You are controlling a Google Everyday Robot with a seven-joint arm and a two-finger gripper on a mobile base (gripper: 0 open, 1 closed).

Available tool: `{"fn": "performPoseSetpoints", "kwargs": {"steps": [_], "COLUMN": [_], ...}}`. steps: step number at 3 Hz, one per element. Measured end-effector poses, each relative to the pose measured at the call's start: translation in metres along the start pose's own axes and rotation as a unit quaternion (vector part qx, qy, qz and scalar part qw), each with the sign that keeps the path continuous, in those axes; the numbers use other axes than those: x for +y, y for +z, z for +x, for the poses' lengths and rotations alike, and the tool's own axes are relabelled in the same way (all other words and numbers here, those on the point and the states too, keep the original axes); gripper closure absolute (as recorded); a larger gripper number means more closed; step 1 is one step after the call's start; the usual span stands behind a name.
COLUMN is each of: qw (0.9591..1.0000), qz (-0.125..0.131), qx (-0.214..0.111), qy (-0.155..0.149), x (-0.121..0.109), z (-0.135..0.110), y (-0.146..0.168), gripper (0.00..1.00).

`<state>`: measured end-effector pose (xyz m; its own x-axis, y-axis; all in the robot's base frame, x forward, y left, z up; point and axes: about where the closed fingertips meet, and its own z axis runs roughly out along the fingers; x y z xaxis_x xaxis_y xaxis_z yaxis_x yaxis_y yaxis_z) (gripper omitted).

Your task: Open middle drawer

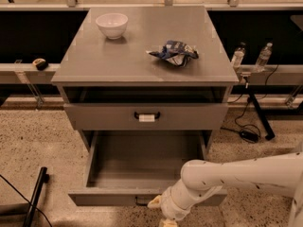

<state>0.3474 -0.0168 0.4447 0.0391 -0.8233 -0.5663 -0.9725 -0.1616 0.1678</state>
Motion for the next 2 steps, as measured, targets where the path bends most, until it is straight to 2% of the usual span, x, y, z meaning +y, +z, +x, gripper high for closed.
{"fn": "performPoseSetpoints", "kwargs": {"steps": [2], "qw": [0.9999], "qz": [0.005], "qx": [-0.013], "qy": [0.002], "x": [0.0066], "z": [-0.0059], "y": [-0.0068], "gripper": [0.22]}}
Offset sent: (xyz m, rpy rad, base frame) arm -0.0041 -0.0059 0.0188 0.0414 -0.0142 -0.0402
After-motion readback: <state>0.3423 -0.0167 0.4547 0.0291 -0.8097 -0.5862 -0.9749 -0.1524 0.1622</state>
